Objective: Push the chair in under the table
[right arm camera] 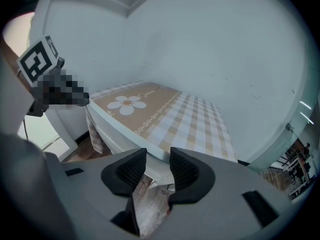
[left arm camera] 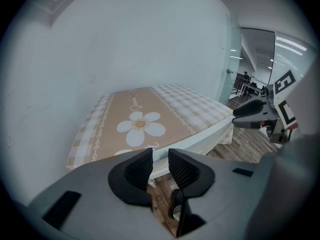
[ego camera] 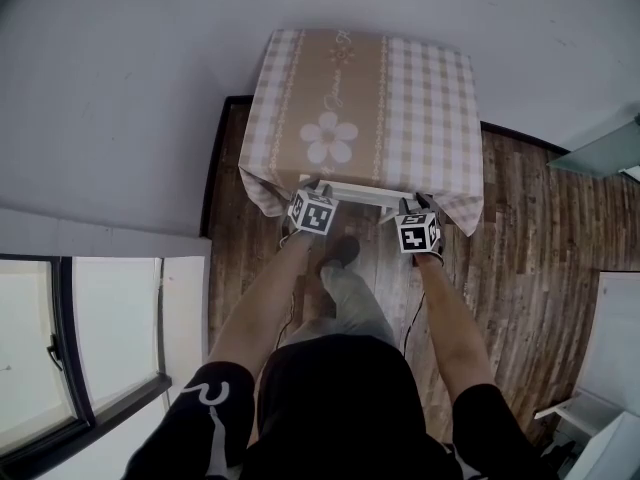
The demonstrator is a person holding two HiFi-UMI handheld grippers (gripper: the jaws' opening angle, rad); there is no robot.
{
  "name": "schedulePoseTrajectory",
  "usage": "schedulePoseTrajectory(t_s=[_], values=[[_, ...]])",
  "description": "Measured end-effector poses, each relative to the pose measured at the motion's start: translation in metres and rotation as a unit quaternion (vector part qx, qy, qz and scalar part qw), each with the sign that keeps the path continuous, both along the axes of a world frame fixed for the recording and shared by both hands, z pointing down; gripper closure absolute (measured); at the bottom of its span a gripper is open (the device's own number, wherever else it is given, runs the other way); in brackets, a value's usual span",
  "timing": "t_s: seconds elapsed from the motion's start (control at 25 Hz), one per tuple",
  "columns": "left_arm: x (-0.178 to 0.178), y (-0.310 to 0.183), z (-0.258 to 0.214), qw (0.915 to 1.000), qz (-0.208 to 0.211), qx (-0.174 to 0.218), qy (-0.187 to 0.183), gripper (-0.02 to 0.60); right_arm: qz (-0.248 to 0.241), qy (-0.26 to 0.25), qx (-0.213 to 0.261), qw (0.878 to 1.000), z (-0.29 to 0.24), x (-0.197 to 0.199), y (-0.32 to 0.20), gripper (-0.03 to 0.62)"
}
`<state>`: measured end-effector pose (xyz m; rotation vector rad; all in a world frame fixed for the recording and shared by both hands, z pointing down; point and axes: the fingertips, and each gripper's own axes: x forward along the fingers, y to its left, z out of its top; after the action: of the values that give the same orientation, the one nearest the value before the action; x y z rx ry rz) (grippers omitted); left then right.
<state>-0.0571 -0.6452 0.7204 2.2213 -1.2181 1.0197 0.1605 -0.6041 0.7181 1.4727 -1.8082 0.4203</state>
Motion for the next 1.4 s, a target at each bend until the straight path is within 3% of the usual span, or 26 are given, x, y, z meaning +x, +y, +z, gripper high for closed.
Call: schedulePoseTrajectory(t_s=[1.0,1.32,1.4], values=[[0.016,-0.033,0.000,0.9997,-0.004,0.025,-0.006,0.469,0.006,-0.008,0.024,1.000,-0.002,0.017,-0.036,0.427],[0.016,-0.029,0.002,0.9996,0.019,-0.023,-0.004,0.474,-0.002,-0.030,-0.027,0.999,-0.001,0.016,-0.033,0.430],[0.016,-0.024,-0.002,0.9988,0.023,-0.041,0.009,0.474,0.000,-0.051,-0.014,0.999,-0.011,0.019,-0.029,0.441]])
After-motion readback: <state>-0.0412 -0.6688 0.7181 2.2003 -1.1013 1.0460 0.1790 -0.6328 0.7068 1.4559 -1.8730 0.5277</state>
